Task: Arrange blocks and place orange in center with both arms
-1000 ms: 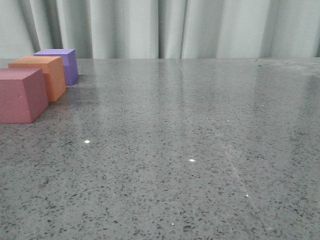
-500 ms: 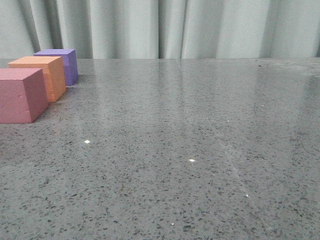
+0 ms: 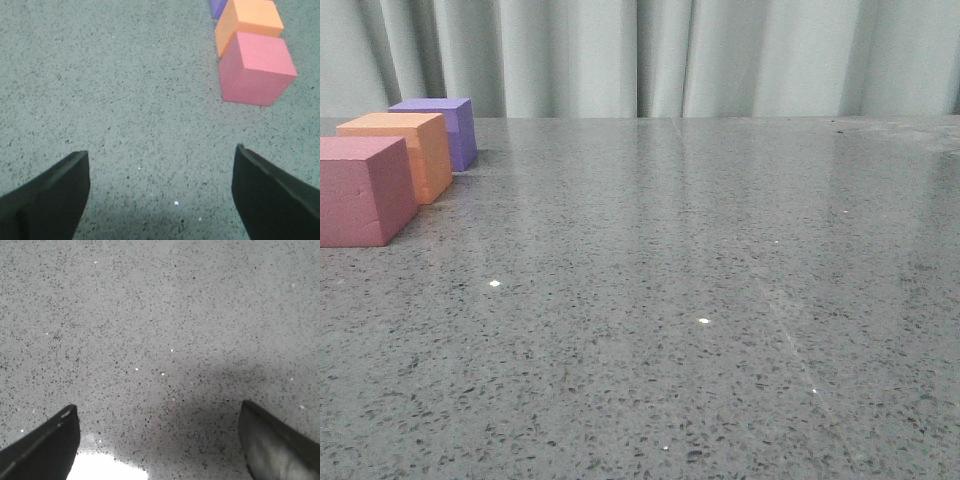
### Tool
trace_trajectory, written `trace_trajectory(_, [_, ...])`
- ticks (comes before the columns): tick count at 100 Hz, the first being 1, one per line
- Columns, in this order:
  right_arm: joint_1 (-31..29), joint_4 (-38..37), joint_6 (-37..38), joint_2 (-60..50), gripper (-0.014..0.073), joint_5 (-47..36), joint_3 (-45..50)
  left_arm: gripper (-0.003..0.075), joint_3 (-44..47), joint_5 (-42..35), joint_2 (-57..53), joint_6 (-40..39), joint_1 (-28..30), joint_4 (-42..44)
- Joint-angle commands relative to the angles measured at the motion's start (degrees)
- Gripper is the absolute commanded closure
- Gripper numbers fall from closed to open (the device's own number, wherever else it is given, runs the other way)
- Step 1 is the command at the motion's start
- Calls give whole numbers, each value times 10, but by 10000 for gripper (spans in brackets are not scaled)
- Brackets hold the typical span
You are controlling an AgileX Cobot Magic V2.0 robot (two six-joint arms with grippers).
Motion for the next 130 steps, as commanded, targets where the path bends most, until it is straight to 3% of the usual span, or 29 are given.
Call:
trace_trajectory(1, [1, -4, -3, 1, -43, -21, -12, 164, -8, -31, -10, -6, 1, 7])
trace_trajectory(57, [1, -3, -3, 1, -42, 3, -12, 180, -8, -35, -15, -6, 1, 8])
trace_trajectory(71, [1, -3, -3, 1, -39, 6, -12, 325, -8, -35, -15, -6, 1, 8])
trace_trajectory(91, [1, -3, -3, 1, -27, 6, -12, 679, -8, -35, -15, -6, 1, 8])
trace_trajectory(95, [1, -3, -3, 1, 6, 6, -12, 741, -8, -35, -15, -6, 1, 8])
trace_trajectory(107, [1, -3, -3, 1, 213, 6, -12, 739, -8, -35, -15, -6, 1, 8])
trace_trajectory(123, [1, -3, -3, 1, 672, 6, -12, 739, -8, -35, -15, -6, 1, 8])
trace_trajectory(130, [1, -3, -3, 1, 659, 6, -12, 739, -8, -35, -15, -6, 1, 8])
